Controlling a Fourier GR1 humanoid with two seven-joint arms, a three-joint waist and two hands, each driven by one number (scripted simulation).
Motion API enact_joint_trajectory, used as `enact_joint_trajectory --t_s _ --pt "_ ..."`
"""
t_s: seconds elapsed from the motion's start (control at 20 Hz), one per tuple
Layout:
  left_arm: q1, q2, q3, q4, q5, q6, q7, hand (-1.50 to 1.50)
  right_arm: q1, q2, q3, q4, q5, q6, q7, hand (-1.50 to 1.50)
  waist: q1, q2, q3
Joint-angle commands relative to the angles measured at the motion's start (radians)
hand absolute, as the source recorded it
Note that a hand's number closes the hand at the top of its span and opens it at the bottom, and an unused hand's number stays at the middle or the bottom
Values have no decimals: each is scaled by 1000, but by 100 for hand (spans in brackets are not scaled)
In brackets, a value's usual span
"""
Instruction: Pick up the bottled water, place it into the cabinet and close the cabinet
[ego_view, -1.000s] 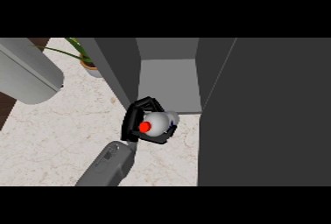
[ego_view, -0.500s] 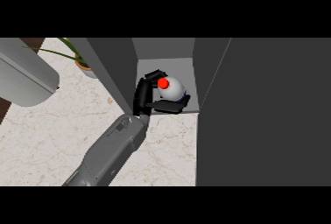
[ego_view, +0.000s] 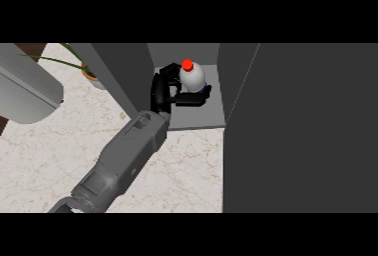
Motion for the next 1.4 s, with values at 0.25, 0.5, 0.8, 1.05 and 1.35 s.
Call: enact_joint_trajectory --t_s 0.25,0.5,0.8,1.05,1.35 --pt "-164 12 -28 275 -127 224 8 -150 37 -9 -18 -50 -83 44 -10 -150 -14 6 1" --pt "-226 10 0 340 -125 256 8 -150 29 -20 -31 -91 -106 57 24 -150 -10 15 -1" --pt "-182 36 93 248 -56 128 -178 -150 42 -7 -32 -35 -88 87 -41 -150 -19 16 -3" --pt "-176 0 176 123 29 -37 -304 150 57 -11 -22 -70 -76 92 -32 -150 -7 8 -3" --pt "-160 -1 151 116 88 -143 -316 150 54 -8 -10 -81 -50 98 -12 -150 -2 -2 -1"
